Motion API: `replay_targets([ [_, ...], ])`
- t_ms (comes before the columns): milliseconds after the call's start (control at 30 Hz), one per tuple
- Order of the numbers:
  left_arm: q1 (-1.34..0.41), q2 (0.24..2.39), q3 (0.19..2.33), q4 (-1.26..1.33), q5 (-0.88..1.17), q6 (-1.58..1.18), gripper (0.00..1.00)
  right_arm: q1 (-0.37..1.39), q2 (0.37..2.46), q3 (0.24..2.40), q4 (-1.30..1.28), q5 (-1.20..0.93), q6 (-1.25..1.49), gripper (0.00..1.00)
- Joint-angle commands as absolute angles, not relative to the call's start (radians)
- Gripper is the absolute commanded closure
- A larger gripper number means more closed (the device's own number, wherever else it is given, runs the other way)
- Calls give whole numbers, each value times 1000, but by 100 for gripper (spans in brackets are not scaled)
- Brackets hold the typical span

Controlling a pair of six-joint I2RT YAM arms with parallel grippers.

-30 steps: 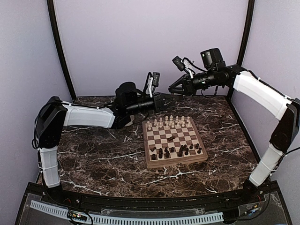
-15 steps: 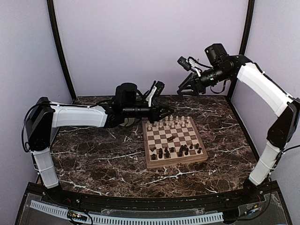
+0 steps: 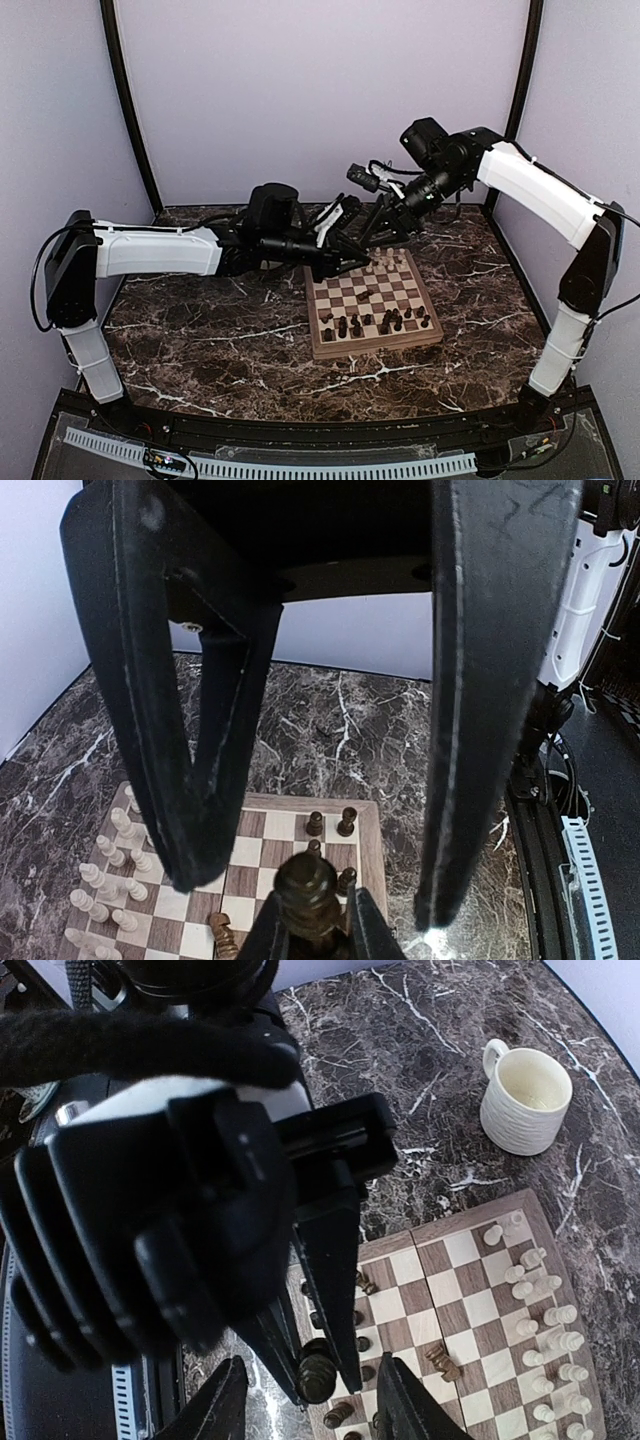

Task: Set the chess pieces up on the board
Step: Pass from the left arm to the right

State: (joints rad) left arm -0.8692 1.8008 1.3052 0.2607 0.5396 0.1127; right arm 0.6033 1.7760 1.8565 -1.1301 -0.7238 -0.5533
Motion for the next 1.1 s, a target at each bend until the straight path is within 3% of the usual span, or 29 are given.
replay_targets([
  [0,-877,1744,1289,244,557,140,96,625,1796,1863,-1158,-749,-580,56],
  [167,-877,1739,1285,256,562,132,96,632,1792,1848,-1158,-743,-581,62],
  [433,-876,1732,1274,275,556,125,96,631,1796,1823,-1139,-719,-573,82],
  [667,-876,1724,1266,282,535,121,95,632,1799,1818,-1130,-701,-574,91],
  [733,-876,1723,1262,281,514,118,86,632,1793,1817,-1122,-691,-569,93],
  [800,-877,1712,1253,275,468,121,64,630,1776,1807,-1096,-667,-562,95],
  [867,-875,1680,1226,253,408,140,53,629,1752,1782,-1070,-626,-557,96],
  [1067,-852,1538,1076,217,201,222,30,637,1711,1646,-1001,-509,-574,96],
])
